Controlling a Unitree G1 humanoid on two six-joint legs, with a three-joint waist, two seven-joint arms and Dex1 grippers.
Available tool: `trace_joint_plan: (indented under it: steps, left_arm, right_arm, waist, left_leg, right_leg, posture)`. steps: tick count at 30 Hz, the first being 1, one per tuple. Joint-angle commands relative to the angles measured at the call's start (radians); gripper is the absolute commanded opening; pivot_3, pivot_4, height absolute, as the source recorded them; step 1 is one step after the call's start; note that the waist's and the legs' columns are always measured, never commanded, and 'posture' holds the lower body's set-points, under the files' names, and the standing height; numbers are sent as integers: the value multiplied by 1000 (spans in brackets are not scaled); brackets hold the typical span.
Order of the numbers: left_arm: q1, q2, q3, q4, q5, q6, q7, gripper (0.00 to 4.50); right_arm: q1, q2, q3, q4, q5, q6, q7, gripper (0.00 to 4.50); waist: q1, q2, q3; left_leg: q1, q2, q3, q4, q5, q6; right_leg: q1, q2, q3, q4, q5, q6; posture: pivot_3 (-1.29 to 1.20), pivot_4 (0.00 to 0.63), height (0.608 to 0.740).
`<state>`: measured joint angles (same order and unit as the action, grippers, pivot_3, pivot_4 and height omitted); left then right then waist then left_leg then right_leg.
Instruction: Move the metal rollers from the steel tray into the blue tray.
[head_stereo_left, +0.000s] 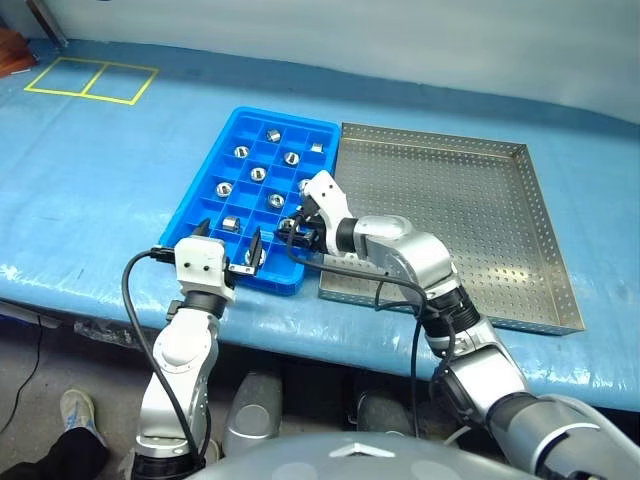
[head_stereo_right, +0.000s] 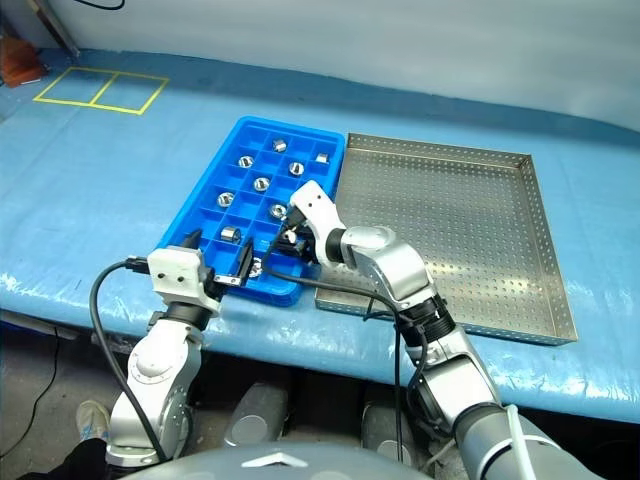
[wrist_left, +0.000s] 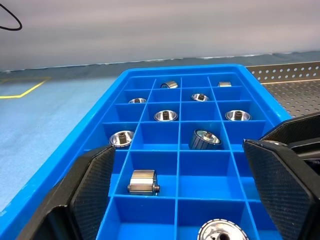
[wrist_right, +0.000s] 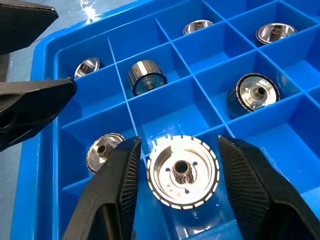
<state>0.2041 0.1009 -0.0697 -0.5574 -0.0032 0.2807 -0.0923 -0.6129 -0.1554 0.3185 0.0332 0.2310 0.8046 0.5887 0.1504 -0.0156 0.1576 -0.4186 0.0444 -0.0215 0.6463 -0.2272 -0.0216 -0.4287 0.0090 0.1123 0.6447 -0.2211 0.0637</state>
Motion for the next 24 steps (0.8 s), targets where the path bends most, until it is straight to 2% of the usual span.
trace_joint_plan:
  steps: [1,3,10,18,24]
  left_arm:
    - [-32,7,-8,-15,-5,1,-16,4500]
    - [-48,13,-16,-5,-9,3,-31,4500]
    - [-169,44,-28,86,-34,-21,-110,4500]
    - [-269,74,-52,218,-65,-58,-218,4500]
    - [-301,91,-54,278,-65,-103,-265,4500]
  right_arm:
    - [30,-7,-36,-37,-20,-94,-26,3717]
    - [63,-4,-79,-73,-18,-155,-56,4331]
    - [249,-19,-237,-308,68,-227,-94,4331]
    - [427,-86,-307,-476,61,-231,-165,4331]
    - [484,-109,-317,-507,67,-247,-167,4423]
  waist:
    - [2,0,0]
    - [1,0,0]
    - [-34,0,0]
    - [-150,0,0]
    - [-199,0,0]
  left_leg:
    - [0,0,0,0,0,0]
    - [0,0,0,1,0,0]
    - [-1,0,0,0,0,0]
    - [0,0,2,1,0,0]
    - [3,0,2,1,0,0]
  right_leg:
    - [0,0,0,0,0,0]
    - [0,0,0,0,0,0]
    - [0,0,0,-1,0,1]
    - [1,0,2,0,1,1]
    - [3,1,3,2,1,2]
  posture:
    - [353,150,740]
    - [302,150,740]
    - [155,150,740]
    - [-11,150,740]
    - [-42,150,740]
